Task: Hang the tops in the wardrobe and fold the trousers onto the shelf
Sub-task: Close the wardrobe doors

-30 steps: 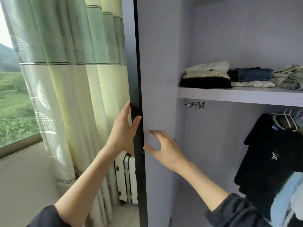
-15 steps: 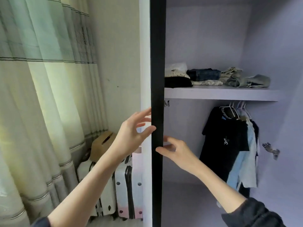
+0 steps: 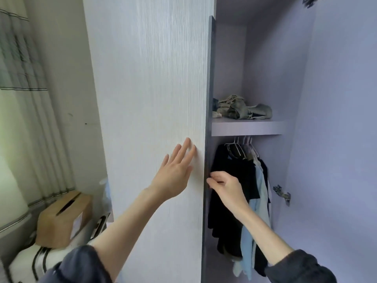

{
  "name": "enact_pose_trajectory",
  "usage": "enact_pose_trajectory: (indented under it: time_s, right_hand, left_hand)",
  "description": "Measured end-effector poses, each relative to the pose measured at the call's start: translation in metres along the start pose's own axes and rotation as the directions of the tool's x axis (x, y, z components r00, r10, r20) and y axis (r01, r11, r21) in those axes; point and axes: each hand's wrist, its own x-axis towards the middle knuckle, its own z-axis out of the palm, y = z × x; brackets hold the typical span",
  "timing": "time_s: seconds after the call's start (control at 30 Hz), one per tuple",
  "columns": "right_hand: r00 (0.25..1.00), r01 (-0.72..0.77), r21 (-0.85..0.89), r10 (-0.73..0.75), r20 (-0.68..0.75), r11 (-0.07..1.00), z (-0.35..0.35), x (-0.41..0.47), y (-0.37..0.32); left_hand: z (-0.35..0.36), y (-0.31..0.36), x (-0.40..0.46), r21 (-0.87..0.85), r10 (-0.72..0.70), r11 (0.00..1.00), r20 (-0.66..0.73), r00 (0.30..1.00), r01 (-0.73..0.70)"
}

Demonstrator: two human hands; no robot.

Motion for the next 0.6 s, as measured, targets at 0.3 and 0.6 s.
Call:
enact_pose_trajectory:
  time_s: [0.3, 0.6]
  right_hand:
    - [0.996, 0.0, -0.071, 0.007, 0.091, 0.997, -0.018, 0.106, 0.036]
    - [0.986, -0.086, -0.005, 0.085, 0.143, 0.996, -0.009, 0.164, 0.054]
  left_hand:
    - [0.061, -0.013, 0.086, 0.245, -0.155, 0.958, 0.002, 0.988, 0.15]
    - [0.083, -0.035, 0.129, 0.37, -0.229, 0.909, 0.058, 0.972, 0.192]
